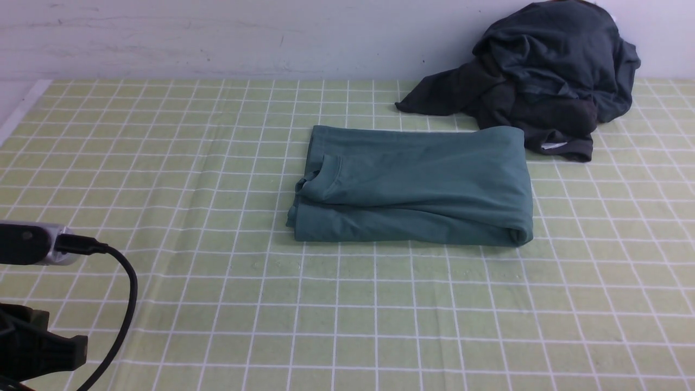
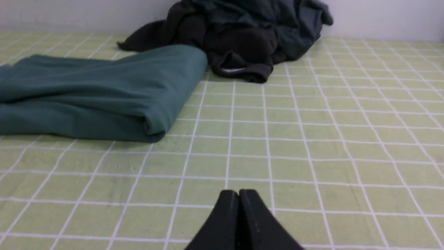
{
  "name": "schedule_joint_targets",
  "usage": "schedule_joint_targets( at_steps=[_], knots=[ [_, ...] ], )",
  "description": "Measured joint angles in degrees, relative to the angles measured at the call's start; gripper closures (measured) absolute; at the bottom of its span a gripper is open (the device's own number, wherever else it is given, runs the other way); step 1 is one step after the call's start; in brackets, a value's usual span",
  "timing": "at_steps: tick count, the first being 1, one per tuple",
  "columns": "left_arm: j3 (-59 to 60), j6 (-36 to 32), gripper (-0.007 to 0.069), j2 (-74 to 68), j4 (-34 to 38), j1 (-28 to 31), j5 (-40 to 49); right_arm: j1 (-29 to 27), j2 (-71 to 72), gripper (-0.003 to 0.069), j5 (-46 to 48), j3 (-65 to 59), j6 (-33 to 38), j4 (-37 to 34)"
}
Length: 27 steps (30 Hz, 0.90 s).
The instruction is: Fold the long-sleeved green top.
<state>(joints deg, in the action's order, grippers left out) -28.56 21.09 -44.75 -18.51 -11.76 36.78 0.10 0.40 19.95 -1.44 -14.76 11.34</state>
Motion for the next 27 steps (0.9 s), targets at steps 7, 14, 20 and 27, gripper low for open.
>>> schedule_joint_targets(
  at_steps=[7, 14, 20, 27],
  knots=[
    [0.0, 0.0, 0.0595, 0.0, 0.0, 0.0, 0.7, -2.1, 0.2, 0.0671, 0.2, 0.1, 12.1, -9.5],
    [0.0, 0.0, 0.0595, 0.0, 0.0, 0.0, 0.7, -2.1, 0.2, 0.0671, 0.6, 0.1, 25.9, -17.4],
    [0.0, 0.0, 0.0595, 0.0, 0.0, 0.0, 0.7, -2.3, 0.2, 0.0671, 0.7, 0.1, 26.9, -17.9],
    [0.0, 0.0, 0.0595, 0.0, 0.0, 0.0, 0.7, -2.3, 0.2, 0.0671, 0.7, 0.1, 26.9, -17.9]
  ],
)
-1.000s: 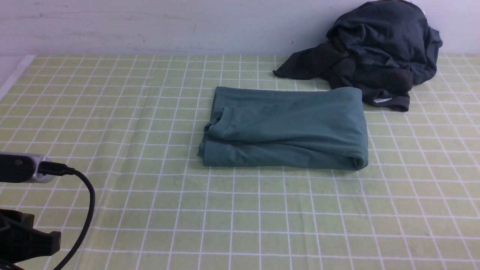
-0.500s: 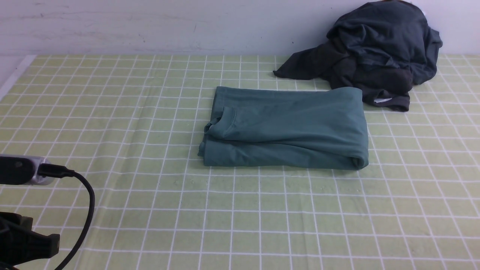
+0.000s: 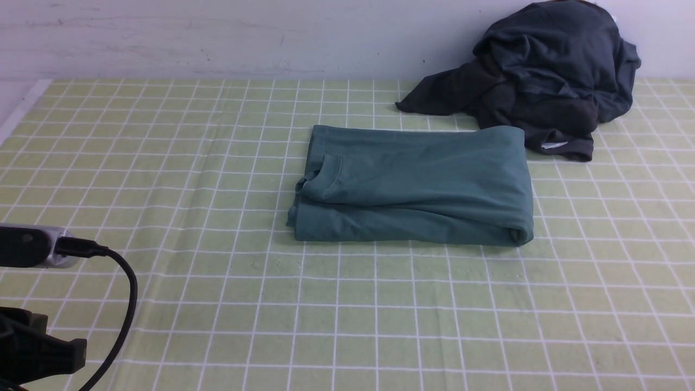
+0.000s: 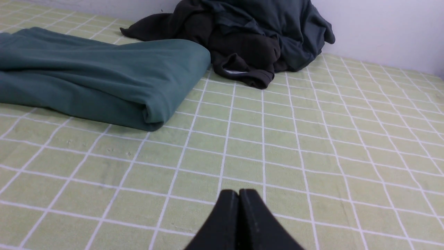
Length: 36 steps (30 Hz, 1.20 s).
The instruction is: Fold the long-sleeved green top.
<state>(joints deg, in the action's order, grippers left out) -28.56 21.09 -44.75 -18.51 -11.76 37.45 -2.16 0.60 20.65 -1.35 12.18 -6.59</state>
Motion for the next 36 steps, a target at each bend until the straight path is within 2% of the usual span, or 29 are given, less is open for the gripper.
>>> schedule_joint_targets(
  at_steps=[4, 11, 16, 20, 22, 25, 29, 33, 36],
  knots=[
    [2.0, 0.0, 0.0595, 3.5, -0.4, -0.3, -0.2, -0.2, 0.0, 0.0671, 0.1, 0.0, 0.0, -0.2],
    [12.1, 0.0, 0.0595, 25.5, -1.6, -0.3, -0.9, -0.3, 0.0, 0.0671, 0.1, 0.0, 0.0, -0.2],
    [20.9, 0.0, 0.0595, 41.2, -2.5, -0.3, -6.5, -0.3, 0.0, 0.0671, 0.1, 0.0, 0.2, -0.4],
    [25.2, -0.1, 0.0595, 45.2, -1.8, -0.3, -14.5, -0.3, 0.0, 0.0671, 0.2, 0.0, 0.2, -0.4],
    [27.0, -0.3, 0.0595, 45.3, -0.9, 0.0, -16.9, -0.3, 0.0, 0.0671, 0.2, 0.0, 0.2, -0.4],
    [29.9, -0.9, 0.0595, 45.3, 5.1, 1.3, -19.4, -0.3, 0.0, 0.0671, 0.2, 0.0, 0.2, -0.6],
    [30.1, -8.0, 0.0595, 45.3, 12.6, 1.6, -17.3, -0.3, 0.0, 0.0671, 0.2, 0.0, 0.2, -0.6],
    [30.1, -15.6, 0.0595, 45.3, 14.6, 2.1, -17.0, -0.3, 0.0, 0.0671, 0.2, 0.0, 0.2, -0.6],
    [30.1, -18.4, 0.0595, 45.3, 15.1, 3.3, -16.9, -0.3, 0.0, 0.0671, 0.2, 0.0, 0.2, -0.6]
  ],
)
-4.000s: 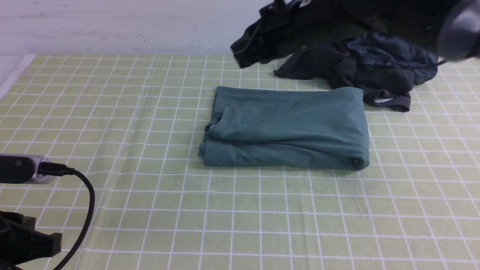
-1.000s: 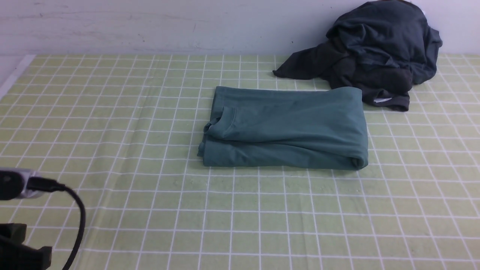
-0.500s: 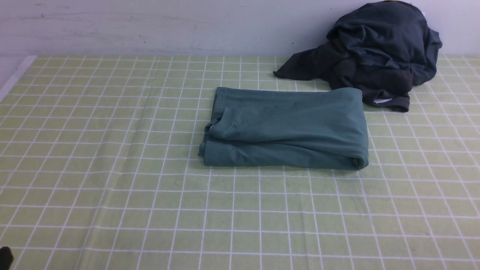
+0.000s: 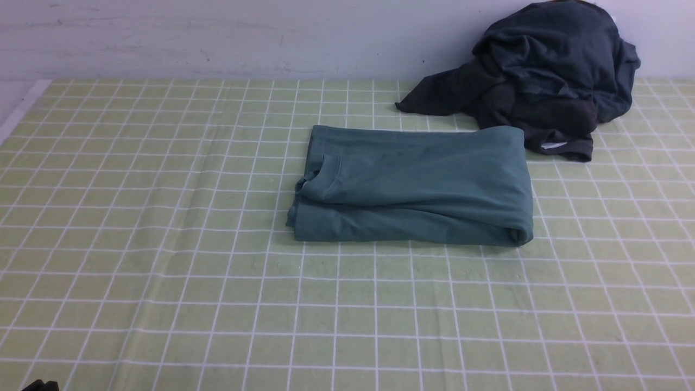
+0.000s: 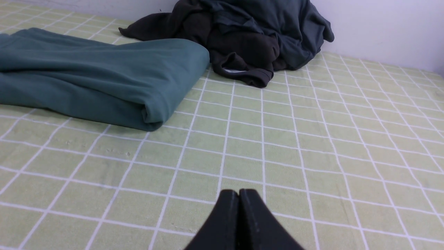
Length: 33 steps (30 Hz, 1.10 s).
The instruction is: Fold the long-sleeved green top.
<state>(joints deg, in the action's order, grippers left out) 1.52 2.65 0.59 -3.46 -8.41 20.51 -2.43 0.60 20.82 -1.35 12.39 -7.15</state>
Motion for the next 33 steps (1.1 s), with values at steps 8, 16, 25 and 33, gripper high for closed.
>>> schedule_joint_targets(
  at_steps=[8, 16, 25, 33],
  knots=[
    [0.0, -5.2, 0.0595, 0.0, 2.1, 4.0, 0.0, 0.0, 0.0, 0.0671, 0.0, 0.0, 0.0, 0.0],
    [0.0, -10.2, 0.0595, 0.0, 6.9, 4.0, 0.0, 0.0, 0.0, 0.0671, 0.0, 0.0, 0.0, 0.0],
    [0.0, -12.7, 0.0595, 0.0, 7.8, 4.0, 0.0, 0.0, 0.0, 0.0671, 0.0, 0.0, 0.0, 0.0],
    [0.0, -12.7, 0.0595, 0.0, 7.9, 4.0, 0.0, 0.0, 0.0, 0.0671, 0.0, 0.0, 0.0, 0.0]
  ],
)
